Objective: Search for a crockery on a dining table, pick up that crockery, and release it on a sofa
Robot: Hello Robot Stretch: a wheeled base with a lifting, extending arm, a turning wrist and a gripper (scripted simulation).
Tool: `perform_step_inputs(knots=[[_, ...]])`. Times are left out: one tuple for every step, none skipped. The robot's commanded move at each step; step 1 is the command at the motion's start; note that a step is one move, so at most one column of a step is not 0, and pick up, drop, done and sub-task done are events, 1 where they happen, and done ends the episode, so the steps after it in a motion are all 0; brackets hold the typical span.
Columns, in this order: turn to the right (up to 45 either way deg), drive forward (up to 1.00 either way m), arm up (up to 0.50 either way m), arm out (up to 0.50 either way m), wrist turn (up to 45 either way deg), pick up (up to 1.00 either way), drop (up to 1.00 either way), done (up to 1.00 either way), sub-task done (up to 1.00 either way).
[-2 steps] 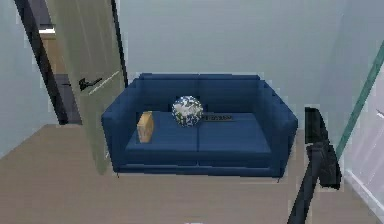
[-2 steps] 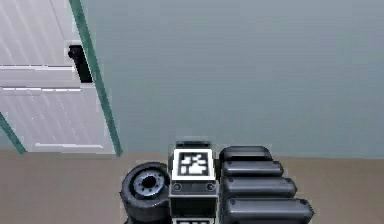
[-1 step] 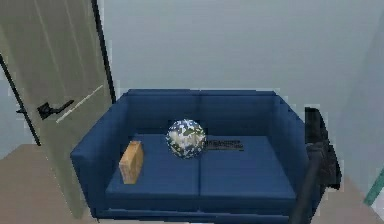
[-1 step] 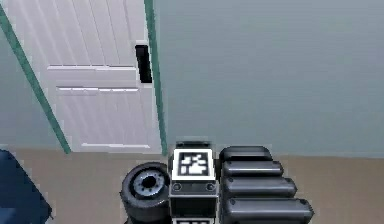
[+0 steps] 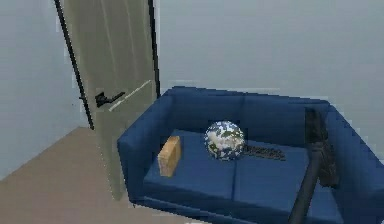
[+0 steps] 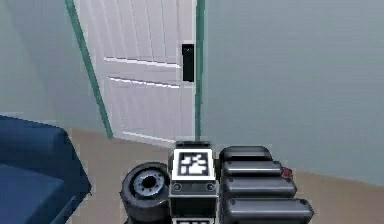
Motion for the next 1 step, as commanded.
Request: perform_step_inputs(knots=[[0.0,0.3,0.0,0.0,0.0,0.0,0.0,0.0,0.0]])
